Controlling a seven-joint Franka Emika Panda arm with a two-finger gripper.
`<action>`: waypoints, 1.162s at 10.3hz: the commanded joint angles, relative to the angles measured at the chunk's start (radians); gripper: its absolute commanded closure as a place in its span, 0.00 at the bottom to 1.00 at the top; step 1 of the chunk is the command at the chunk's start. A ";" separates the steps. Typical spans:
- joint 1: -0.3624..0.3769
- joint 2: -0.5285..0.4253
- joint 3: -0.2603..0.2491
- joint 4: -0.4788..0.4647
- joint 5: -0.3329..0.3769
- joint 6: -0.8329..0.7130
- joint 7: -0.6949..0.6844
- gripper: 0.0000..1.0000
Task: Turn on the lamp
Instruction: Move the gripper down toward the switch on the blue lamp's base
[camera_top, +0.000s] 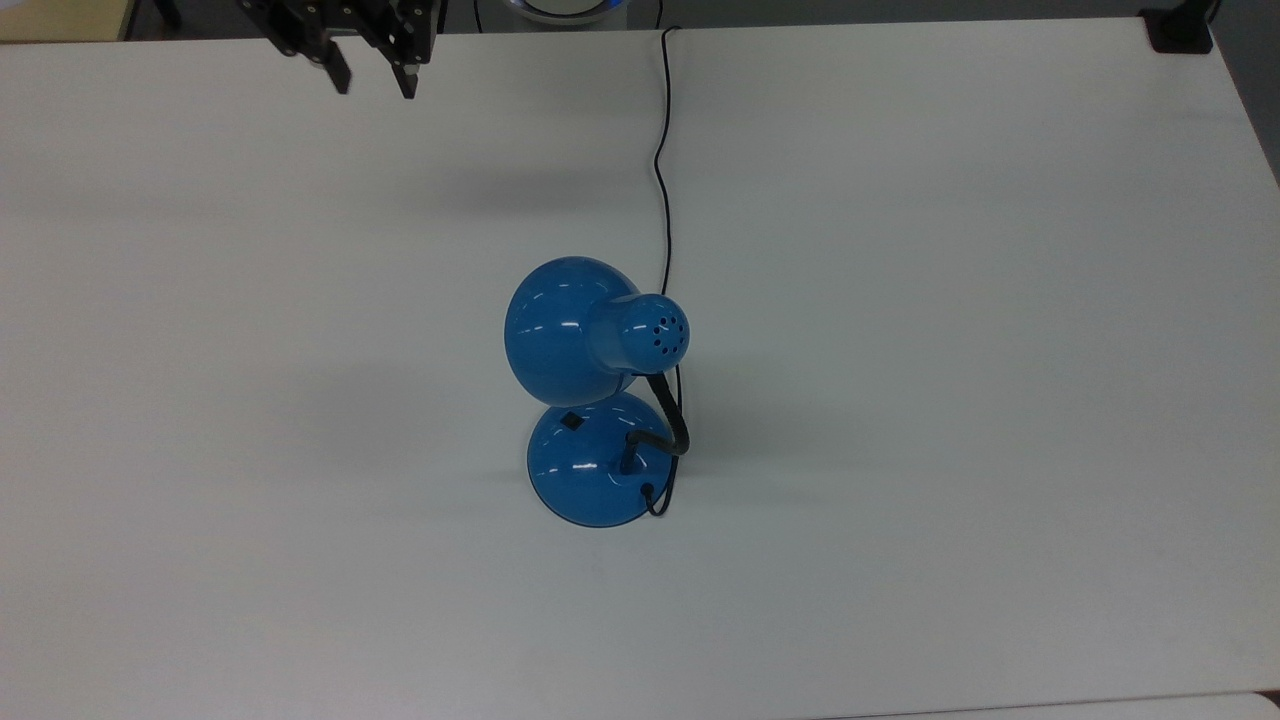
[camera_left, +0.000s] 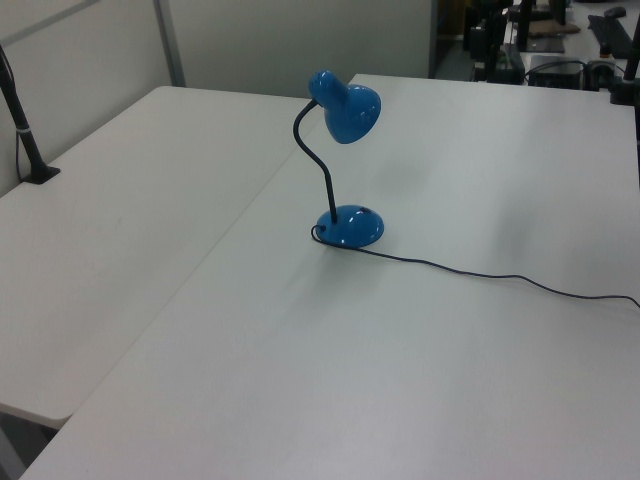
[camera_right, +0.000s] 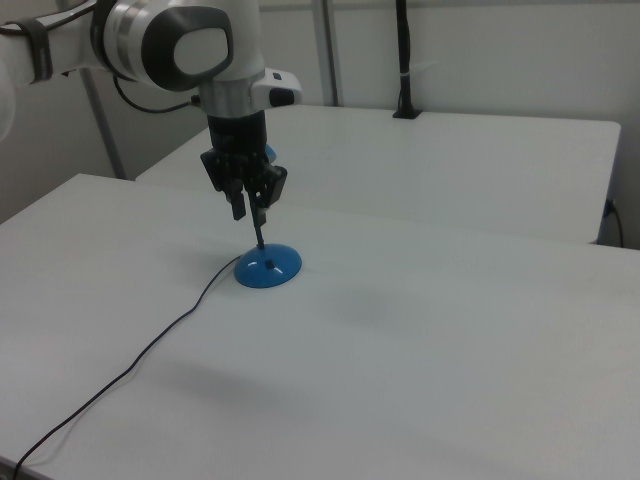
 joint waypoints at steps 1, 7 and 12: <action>0.002 0.030 0.008 -0.004 0.039 0.012 -0.115 1.00; 0.097 0.116 0.002 -0.125 0.171 0.343 -0.528 1.00; 0.162 0.271 0.011 -0.142 0.284 0.673 -0.676 1.00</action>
